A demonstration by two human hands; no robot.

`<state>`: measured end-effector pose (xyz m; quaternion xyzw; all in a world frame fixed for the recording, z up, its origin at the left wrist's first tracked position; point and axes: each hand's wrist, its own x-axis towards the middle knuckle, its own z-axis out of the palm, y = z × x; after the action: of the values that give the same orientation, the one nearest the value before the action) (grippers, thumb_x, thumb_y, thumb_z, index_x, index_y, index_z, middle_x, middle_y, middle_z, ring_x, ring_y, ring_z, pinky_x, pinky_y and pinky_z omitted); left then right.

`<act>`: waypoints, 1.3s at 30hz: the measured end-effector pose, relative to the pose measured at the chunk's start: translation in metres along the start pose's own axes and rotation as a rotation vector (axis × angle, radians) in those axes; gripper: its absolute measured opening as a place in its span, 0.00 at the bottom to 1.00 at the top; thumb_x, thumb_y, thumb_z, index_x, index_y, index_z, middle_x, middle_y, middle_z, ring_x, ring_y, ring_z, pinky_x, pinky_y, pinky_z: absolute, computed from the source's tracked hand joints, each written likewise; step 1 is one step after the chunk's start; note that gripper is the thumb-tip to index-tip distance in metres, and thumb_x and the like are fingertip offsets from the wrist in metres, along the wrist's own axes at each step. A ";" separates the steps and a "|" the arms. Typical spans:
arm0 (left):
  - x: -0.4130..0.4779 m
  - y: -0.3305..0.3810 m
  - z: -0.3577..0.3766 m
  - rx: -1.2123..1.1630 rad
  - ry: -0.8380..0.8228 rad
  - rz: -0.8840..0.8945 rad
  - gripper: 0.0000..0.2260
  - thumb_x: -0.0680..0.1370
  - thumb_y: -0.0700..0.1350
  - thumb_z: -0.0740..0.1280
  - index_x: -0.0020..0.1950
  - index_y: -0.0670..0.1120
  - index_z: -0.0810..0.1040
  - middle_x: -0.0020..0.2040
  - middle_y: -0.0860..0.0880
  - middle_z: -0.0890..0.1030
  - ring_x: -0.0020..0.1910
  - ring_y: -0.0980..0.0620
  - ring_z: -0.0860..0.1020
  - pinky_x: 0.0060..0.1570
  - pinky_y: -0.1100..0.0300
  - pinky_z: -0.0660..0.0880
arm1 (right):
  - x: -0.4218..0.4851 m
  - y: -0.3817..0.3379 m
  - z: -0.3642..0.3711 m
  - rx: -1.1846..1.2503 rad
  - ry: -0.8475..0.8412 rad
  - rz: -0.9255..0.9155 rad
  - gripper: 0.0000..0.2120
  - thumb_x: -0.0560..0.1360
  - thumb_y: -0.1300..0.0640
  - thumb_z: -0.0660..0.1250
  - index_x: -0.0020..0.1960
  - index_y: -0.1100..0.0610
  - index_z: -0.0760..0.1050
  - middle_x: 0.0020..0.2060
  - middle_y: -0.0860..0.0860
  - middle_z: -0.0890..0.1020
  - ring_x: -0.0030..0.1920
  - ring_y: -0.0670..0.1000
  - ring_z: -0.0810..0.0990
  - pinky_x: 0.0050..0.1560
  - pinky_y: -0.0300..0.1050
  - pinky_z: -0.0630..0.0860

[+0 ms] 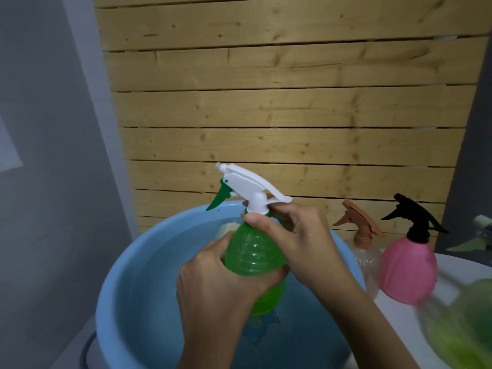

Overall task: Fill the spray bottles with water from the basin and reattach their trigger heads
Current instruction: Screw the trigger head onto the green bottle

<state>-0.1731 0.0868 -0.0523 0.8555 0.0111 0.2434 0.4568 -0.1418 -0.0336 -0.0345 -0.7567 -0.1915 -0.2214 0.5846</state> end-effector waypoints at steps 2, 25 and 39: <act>0.000 0.000 0.000 0.042 0.013 0.036 0.29 0.47 0.71 0.64 0.42 0.59 0.80 0.30 0.54 0.79 0.36 0.56 0.78 0.34 0.62 0.71 | -0.004 0.000 0.005 -0.063 0.069 -0.009 0.08 0.69 0.44 0.70 0.41 0.48 0.82 0.32 0.44 0.82 0.37 0.42 0.77 0.39 0.43 0.74; -0.004 0.010 0.014 -0.387 -0.309 0.177 0.23 0.71 0.62 0.64 0.64 0.58 0.75 0.47 0.67 0.81 0.48 0.69 0.78 0.47 0.62 0.77 | -0.027 -0.045 -0.063 0.342 0.447 0.048 0.11 0.71 0.59 0.74 0.44 0.67 0.81 0.34 0.56 0.80 0.34 0.48 0.76 0.35 0.39 0.73; -0.007 0.006 0.034 -0.404 -0.281 0.138 0.05 0.77 0.46 0.67 0.48 0.55 0.82 0.44 0.54 0.84 0.48 0.56 0.82 0.52 0.54 0.78 | -0.054 -0.023 -0.125 0.050 0.650 0.067 0.04 0.69 0.56 0.76 0.39 0.55 0.82 0.26 0.43 0.79 0.29 0.41 0.74 0.31 0.32 0.70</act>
<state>-0.1654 0.0553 -0.0666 0.7710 -0.1598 0.1501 0.5979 -0.2135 -0.1513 -0.0188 -0.6378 0.0247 -0.4272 0.6403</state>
